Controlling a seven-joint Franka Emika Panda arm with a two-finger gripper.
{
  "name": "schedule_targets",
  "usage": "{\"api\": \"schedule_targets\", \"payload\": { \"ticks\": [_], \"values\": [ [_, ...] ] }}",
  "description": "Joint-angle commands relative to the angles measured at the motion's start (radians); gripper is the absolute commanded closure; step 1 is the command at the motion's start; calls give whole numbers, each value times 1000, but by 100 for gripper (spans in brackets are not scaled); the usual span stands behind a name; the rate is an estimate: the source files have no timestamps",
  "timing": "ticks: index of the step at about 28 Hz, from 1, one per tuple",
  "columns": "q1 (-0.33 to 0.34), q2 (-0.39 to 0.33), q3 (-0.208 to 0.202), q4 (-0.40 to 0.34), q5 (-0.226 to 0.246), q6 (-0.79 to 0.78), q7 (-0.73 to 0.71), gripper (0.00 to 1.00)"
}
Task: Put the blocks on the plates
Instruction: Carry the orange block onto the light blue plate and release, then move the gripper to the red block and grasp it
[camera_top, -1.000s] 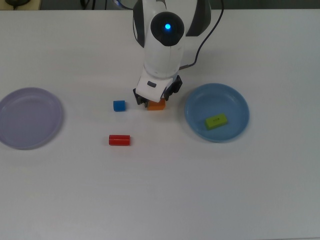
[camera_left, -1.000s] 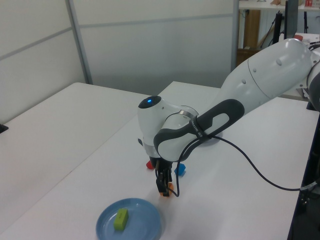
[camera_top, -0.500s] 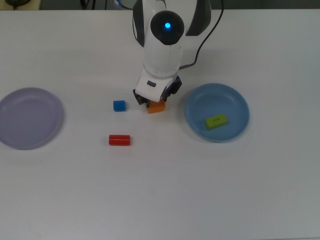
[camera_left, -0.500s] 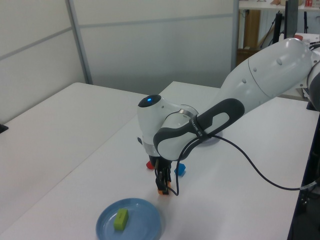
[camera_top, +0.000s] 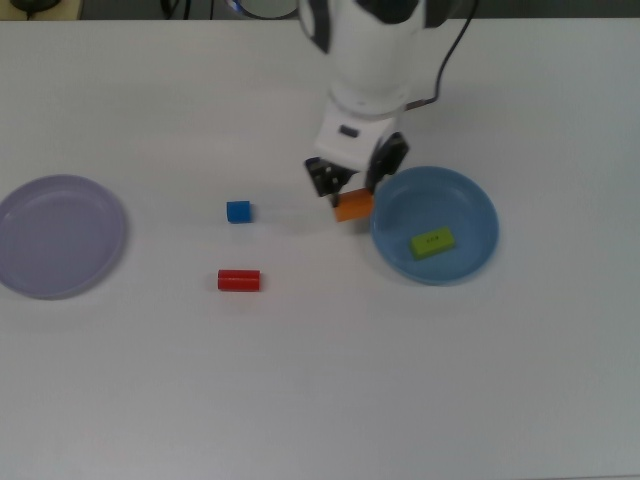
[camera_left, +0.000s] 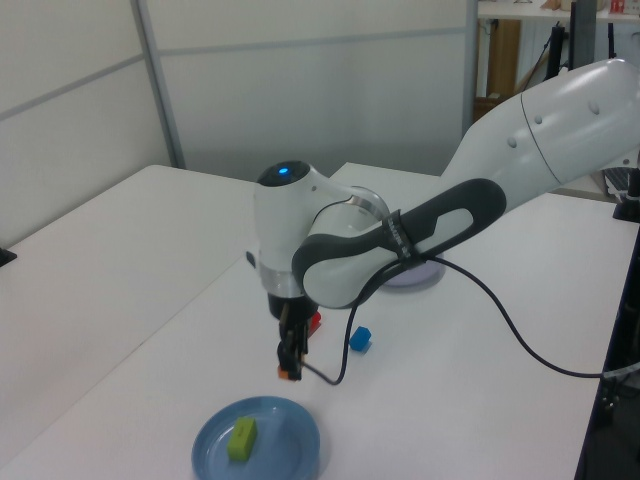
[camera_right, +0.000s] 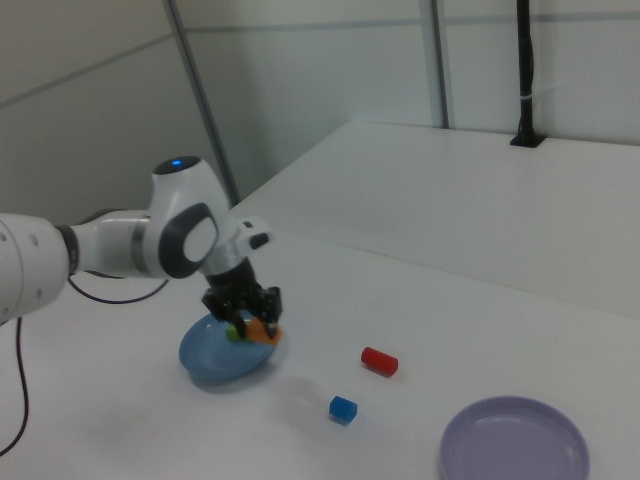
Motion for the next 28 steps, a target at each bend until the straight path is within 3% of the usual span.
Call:
{"api": "schedule_targets", "payload": {
  "ticks": [1,2,7,12,13,16,18,20,22,28],
  "values": [
    [66,-2,31,5,-40,-23,112,57],
    [87,2,43,5,-67,-24,146,57],
    [129,46,46,5,-118,-17,227,57],
    [130,83,46,10,-131,-9,229,52],
    [130,92,46,11,-138,-6,230,43],
    [130,97,46,20,-140,-6,230,41],
    [129,95,45,25,-140,-7,230,34],
    [130,95,45,25,-140,-7,230,21],
    [129,94,45,27,-141,-7,229,0],
    [95,60,-1,63,-129,-23,207,0]
  ]
}}
